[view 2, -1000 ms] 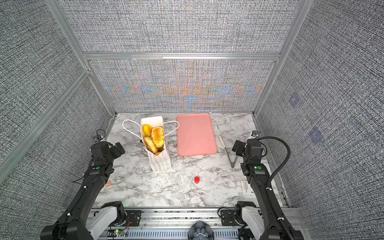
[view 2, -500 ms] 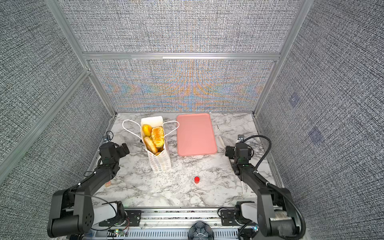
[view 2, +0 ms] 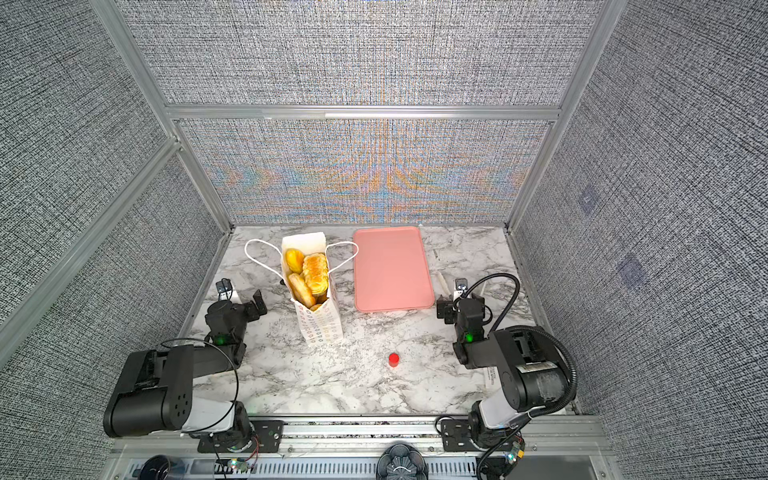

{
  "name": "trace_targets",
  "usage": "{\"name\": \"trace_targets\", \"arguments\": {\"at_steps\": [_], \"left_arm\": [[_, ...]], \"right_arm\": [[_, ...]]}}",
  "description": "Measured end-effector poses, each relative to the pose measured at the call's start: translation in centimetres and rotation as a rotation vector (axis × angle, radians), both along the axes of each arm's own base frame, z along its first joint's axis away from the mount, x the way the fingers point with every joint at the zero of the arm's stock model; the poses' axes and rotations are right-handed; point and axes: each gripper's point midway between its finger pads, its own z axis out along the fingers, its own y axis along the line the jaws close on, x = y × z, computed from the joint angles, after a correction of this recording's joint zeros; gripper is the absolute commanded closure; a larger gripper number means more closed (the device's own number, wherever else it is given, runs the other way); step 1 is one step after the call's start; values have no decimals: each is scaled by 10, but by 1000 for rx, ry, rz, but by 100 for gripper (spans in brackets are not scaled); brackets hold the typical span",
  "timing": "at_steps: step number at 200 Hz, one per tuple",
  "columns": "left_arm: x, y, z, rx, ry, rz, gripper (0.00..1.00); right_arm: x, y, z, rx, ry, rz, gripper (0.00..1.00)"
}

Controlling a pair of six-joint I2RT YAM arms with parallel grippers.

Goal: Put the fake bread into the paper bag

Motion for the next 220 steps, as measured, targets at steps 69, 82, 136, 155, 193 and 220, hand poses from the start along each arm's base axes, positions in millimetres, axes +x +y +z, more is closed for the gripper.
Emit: {"name": "trace_targets", "arguments": {"at_steps": [69,82,136,155,193,220], "left_arm": [[18,-17,3,43,-26,-74,1],[16,-17,-1,45,-14,-75,1],[16,-17,-1,59,-13,-81,1],[16,-17,-1,59,-13,-81,1],[16,-18,-1,59,-13,-82,1],[16,-18,-1,59,-13,-82,1]], "right_arm": [[8,-14,7,8,-10,-81,1],[7,-14,6,9,-5,-83,1],[7,-15,6,9,-4,-85,1],[7,-15,6,12,-5,-87,1],[7,-15,6,12,-5,-87,1],[7,-15,6,11,-4,-87,1]]}}
